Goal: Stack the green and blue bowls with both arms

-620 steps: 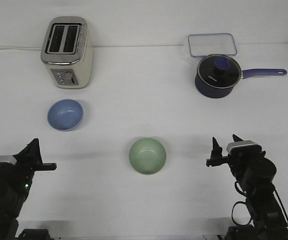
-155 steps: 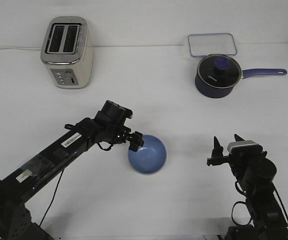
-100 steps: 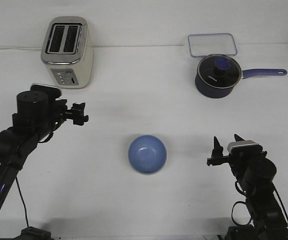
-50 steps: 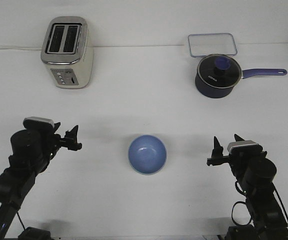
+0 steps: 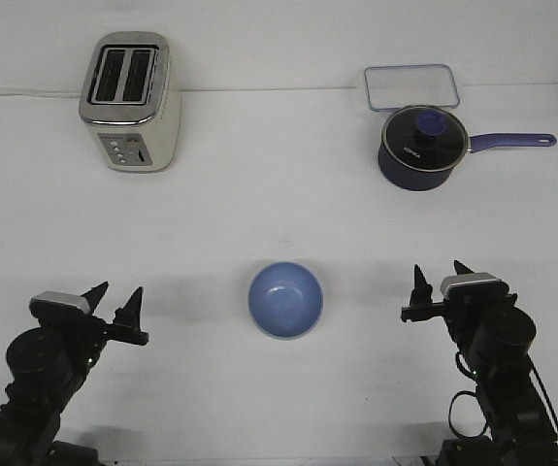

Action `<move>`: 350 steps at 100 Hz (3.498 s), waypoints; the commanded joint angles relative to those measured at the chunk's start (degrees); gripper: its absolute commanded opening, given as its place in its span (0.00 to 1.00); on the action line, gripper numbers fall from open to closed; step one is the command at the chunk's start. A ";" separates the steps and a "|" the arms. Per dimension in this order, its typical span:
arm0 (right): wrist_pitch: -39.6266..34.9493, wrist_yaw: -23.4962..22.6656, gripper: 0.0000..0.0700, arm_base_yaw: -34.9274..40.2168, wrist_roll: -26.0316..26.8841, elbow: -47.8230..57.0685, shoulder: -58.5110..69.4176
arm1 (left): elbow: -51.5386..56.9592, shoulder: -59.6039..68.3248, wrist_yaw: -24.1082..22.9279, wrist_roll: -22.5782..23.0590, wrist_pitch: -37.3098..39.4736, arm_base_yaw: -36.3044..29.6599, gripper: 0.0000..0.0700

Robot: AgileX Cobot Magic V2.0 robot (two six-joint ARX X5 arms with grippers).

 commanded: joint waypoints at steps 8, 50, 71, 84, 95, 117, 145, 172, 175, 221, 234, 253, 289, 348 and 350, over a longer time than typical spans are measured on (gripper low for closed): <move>0.61 0.17 0.69 0.04 -0.02 0.74 0.31 | 0.42 -3.26 -0.20 -0.76 -1.36 -0.11 0.60; 1.03 0.20 0.34 0.04 -0.02 0.74 0.31 | 0.44 -4.20 -0.17 -0.74 -1.44 -0.11 0.25; 1.05 0.20 0.00 0.04 -0.02 0.74 0.31 | 0.44 -4.20 -0.17 -0.72 -1.42 -0.11 0.01; 1.07 0.20 0.00 0.04 -0.02 0.74 0.31 | 0.44 -4.22 -0.17 -0.74 -1.40 -0.11 0.02; 1.05 0.20 0.00 0.04 -0.02 0.74 0.31 | 0.44 -4.44 -0.17 -0.74 -1.40 -0.11 0.02; 1.05 0.20 0.00 0.04 -0.02 0.74 0.31 | 0.44 -4.52 -0.17 -0.74 -1.40 -0.11 0.02; 1.05 0.20 0.00 0.04 -0.02 0.74 0.31 | 0.44 -4.52 -0.17 -0.74 -1.40 -0.11 0.02; 1.07 0.20 0.00 0.04 -0.02 0.74 0.31 | 0.20 -5.77 -1.49 0.09 1.25 0.50 0.02; 1.05 0.20 0.00 0.04 -0.02 0.74 0.31 | -0.15 -6.38 -1.46 0.07 2.21 0.63 0.02; 1.07 0.20 0.00 0.04 -0.02 0.74 0.31 | -16.55 -21.94 -1.46 6.01 14.60 6.64 0.02; 1.07 0.20 0.00 0.04 -0.02 0.74 0.31 | -21.00 -26.14 -1.49 6.23 15.58 7.67 0.02; 1.07 0.20 0.00 0.04 -0.04 0.74 0.31 | -25.68 -28.20 -1.46 6.21 18.84 7.72 0.02; 1.25 0.20 0.00 0.04 -0.02 0.74 0.31 | -29.94 -28.20 -1.46 6.19 27.30 7.76 0.02; 1.27 0.20 0.00 0.04 -0.02 0.74 0.31 | -29.94 -28.20 -1.46 5.88 27.28 7.76 0.02; 1.27 0.20 0.00 0.04 -0.02 0.74 0.31 | -29.94 -28.20 -1.46 5.90 27.30 7.76 0.02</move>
